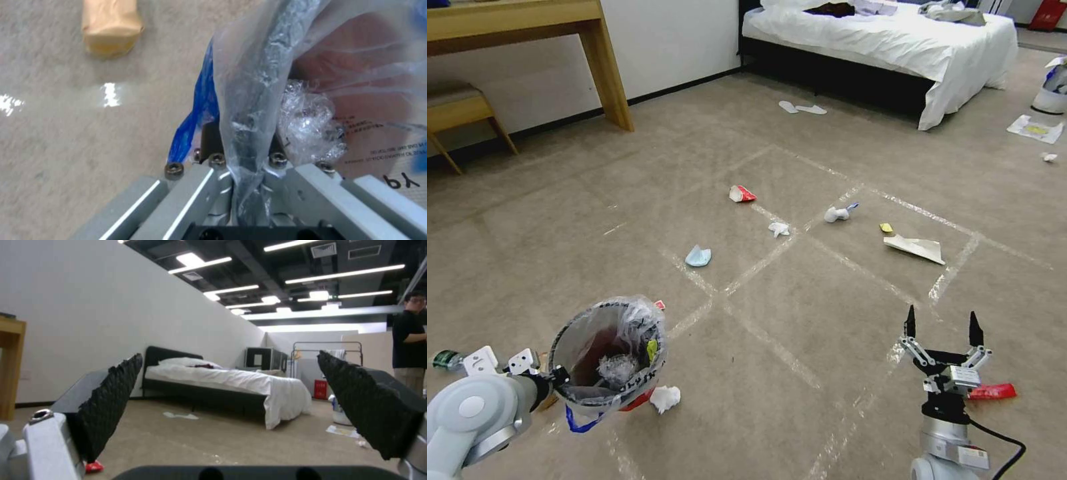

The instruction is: Pick up the trash bin and place the garbage on the floor into it.

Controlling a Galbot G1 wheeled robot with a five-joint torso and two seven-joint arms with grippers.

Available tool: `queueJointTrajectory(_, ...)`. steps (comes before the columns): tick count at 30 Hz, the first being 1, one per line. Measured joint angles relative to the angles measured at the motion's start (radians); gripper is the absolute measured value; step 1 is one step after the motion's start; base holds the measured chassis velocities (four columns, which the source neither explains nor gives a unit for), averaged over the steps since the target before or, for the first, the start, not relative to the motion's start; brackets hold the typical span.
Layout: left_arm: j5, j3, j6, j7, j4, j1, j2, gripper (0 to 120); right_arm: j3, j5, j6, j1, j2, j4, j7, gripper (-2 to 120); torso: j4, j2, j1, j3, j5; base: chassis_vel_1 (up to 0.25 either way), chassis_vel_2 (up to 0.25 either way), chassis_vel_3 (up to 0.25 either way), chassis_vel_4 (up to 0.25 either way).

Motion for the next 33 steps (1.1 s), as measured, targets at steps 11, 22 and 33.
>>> queueJointTrajectory(11,-0.004,-0.006,-0.003,0.000,0.000,-0.001,0.012,1,-0.010,-0.014,-0.001,0.018,0.001,-0.013,0.016,100,0.0003,0.000,0.000,0.000,-0.0001,-0.171,0.174,0.160,-0.163)
queueJointTrajectory(22,-0.006,-0.008,-0.005,-0.001,-0.007,0.001,0.018,1,-0.018,-0.044,-0.001,0.028,-0.004,-0.021,0.083,100,-0.0001,0.000,0.000,0.000,-0.0003,-0.153,0.153,0.144,-0.160)
queueJointTrajectory(33,-0.012,-0.020,-0.005,-0.004,-0.021,0.010,0.024,1,-0.025,-0.057,-0.001,0.035,-0.004,-0.024,0.103,100,0.0003,0.000,0.000,0.000,0.0000,-0.027,0.017,0.018,-0.025)
